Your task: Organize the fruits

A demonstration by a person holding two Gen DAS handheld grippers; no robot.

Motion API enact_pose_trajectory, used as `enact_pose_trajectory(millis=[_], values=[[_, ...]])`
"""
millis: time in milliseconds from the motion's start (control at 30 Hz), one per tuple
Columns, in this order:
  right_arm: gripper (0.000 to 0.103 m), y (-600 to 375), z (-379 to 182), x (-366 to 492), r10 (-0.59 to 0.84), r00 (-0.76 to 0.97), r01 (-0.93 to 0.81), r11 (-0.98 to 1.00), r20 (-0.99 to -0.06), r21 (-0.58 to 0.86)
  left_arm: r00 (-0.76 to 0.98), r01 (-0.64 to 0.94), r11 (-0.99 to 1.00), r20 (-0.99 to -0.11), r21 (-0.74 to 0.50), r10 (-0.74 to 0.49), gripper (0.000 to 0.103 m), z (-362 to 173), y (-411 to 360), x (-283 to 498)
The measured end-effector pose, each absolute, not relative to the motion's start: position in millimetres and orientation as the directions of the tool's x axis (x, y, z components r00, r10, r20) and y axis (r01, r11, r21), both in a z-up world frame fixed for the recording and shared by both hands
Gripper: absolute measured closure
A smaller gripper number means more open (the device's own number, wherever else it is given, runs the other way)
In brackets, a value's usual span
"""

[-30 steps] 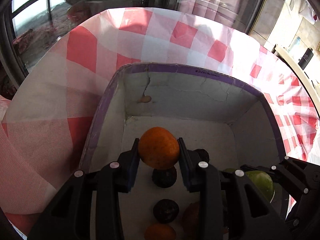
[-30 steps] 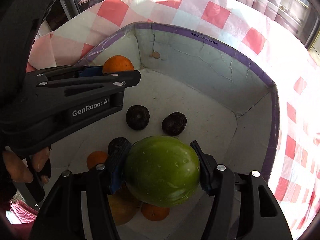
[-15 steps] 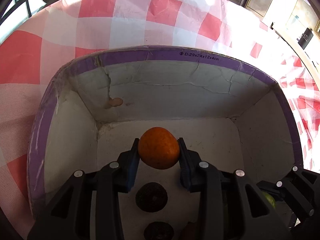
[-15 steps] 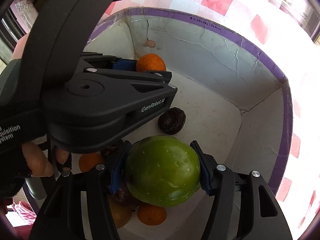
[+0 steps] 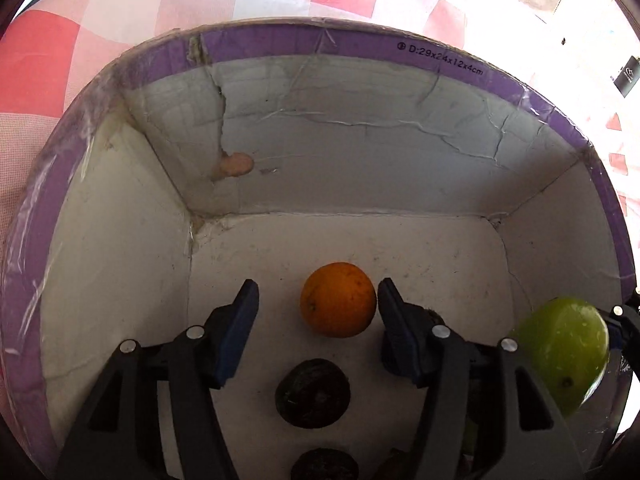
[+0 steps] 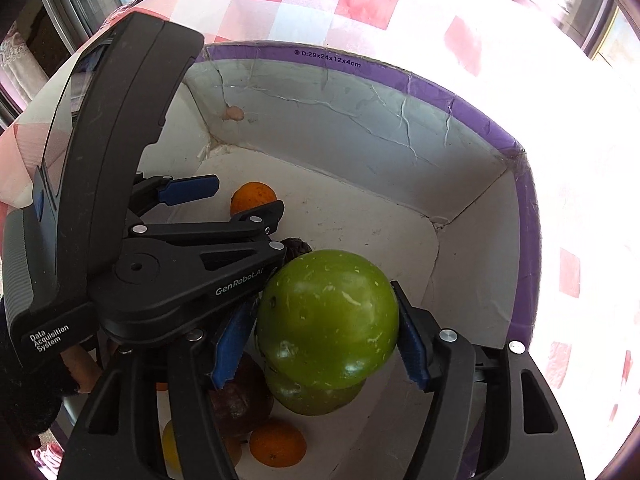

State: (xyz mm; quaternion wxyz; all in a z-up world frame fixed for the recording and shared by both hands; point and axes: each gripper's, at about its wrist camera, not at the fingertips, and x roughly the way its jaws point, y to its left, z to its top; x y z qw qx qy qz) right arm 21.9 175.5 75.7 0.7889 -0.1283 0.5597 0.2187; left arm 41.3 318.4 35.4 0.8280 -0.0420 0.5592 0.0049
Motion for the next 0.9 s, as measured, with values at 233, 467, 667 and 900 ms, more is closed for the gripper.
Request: enact_pose_trajectory(millis=[233, 467, 667, 900], values=[[0.036, 175.5, 80.9, 15.1, 0.193, 0.295, -0.497, 0.867, -0.936, 0.022, 0.36, -0.051, 0.996, -0.932, -0.073, -0.05, 0.041, 38.1, 321.4, 34.7], [0.02, 183.0, 98.7, -8.4, 0.099, 0.445, -0.469, 0.872, -0.89, -0.137, 0.441, -0.012, 0.991, -0.89, -0.131, -0.113, 0.009, 66.1, 312.3, 27.0], [0.017, 147.8, 123.3, -22.9, 0.196, 0.469, -0.424, 0.906, -0.861, -0.025, 0.572, 0.035, 0.997, -0.817, -0.064, -0.072, 0.002, 115.5, 297.9, 4.2], [0.017, 132.9, 136.6, -64.0, 0.372, 0.418, -0.531, 0.84, -0.829, 0.109, 0.709, -0.129, 0.98, -0.676, 0.154, 0.2, 0.002, 170.7, 300.6, -55.7]])
